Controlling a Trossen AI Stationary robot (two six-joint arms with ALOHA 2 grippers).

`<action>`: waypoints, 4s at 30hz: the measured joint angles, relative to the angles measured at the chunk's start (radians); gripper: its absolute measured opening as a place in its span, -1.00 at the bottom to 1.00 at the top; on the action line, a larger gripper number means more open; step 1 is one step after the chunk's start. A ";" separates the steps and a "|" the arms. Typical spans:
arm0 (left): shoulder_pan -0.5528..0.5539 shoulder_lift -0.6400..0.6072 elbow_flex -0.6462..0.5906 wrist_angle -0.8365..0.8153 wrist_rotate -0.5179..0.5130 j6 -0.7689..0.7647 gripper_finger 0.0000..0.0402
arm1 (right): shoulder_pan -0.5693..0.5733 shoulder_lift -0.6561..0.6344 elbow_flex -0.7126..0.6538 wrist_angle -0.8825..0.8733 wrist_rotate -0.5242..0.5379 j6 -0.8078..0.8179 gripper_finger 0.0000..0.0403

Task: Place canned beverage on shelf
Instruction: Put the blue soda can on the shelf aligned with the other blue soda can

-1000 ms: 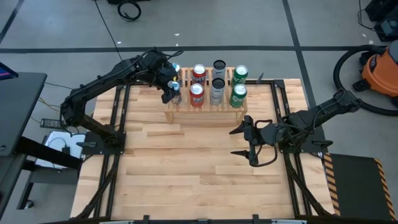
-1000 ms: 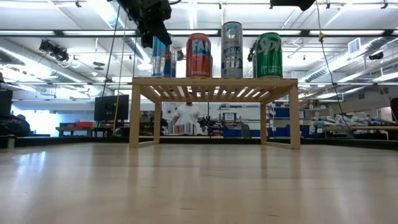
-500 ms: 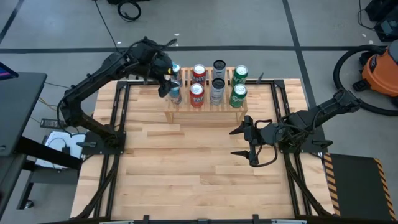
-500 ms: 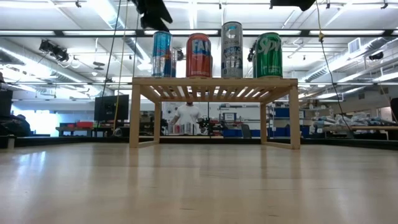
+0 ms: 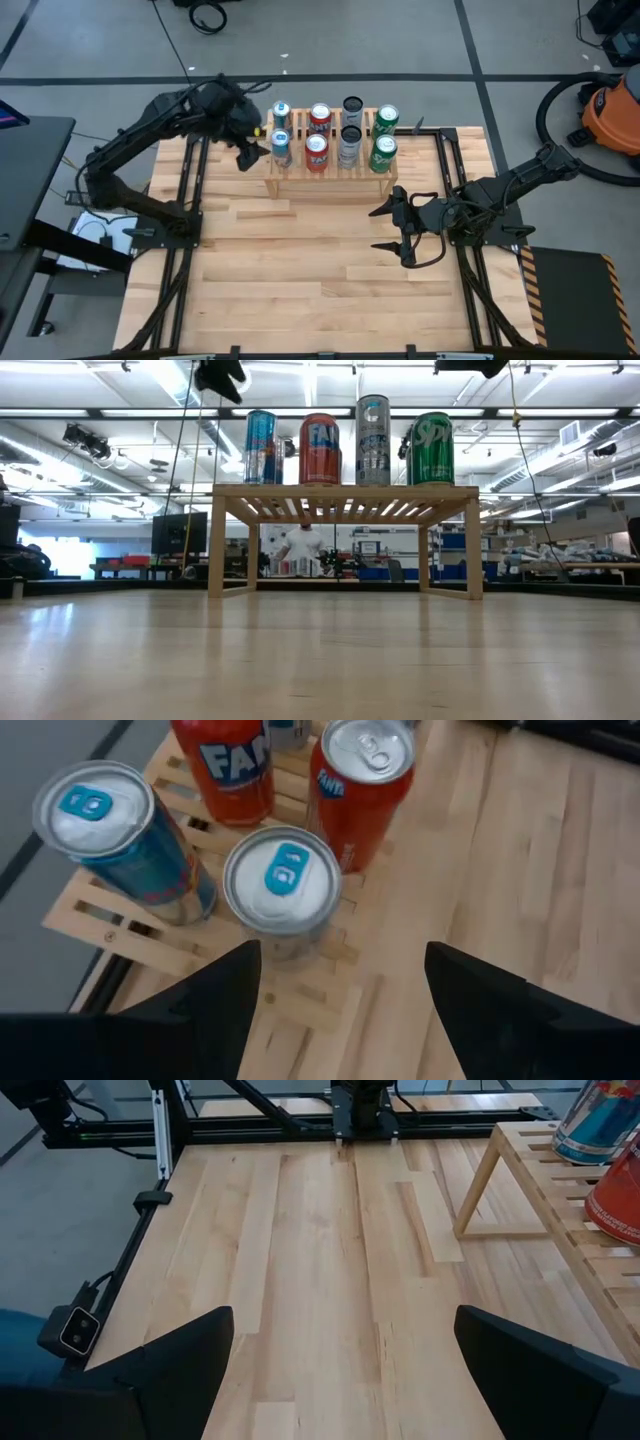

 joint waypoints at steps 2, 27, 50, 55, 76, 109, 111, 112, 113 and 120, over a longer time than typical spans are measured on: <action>-0.021 -0.043 -0.036 0.022 -0.036 -0.025 0.41 | 0.000 0.000 0.000 0.000 0.000 -0.001 0.94; -0.066 -0.395 -0.967 0.971 -0.203 -0.196 0.41 | 0.000 0.000 0.000 0.000 -0.025 -0.017 0.94; -0.066 -0.348 -0.996 1.187 -0.202 -0.144 0.41 | 0.000 0.000 0.000 0.003 -0.025 -0.032 0.94; -0.064 -0.347 -0.996 1.188 -0.202 -0.129 0.41 | 0.000 0.000 0.000 0.004 -0.025 -0.032 0.94; -0.025 -0.350 -0.996 1.076 -0.245 -0.143 0.41 | 0.000 0.000 0.000 0.007 -0.025 -0.032 0.94; -0.012 -0.402 -0.995 1.047 -0.359 -0.131 0.24 | 0.000 0.000 0.000 0.007 -0.025 -0.034 0.94; -0.004 -0.402 -0.995 1.062 -0.358 -0.131 0.24 | 0.000 0.000 0.000 0.007 -0.025 -0.034 0.94; 0.001 -0.402 -0.995 1.065 -0.358 -0.131 0.24 | 0.000 0.000 0.000 0.007 -0.025 -0.035 0.94; 0.007 -0.402 -0.995 1.065 -0.359 -0.131 0.24 | 0.000 0.000 0.000 0.007 -0.025 -0.035 0.94; 0.056 -0.402 -0.995 1.064 -0.363 -0.134 0.24 | 0.000 0.000 0.000 0.007 -0.025 -0.035 0.94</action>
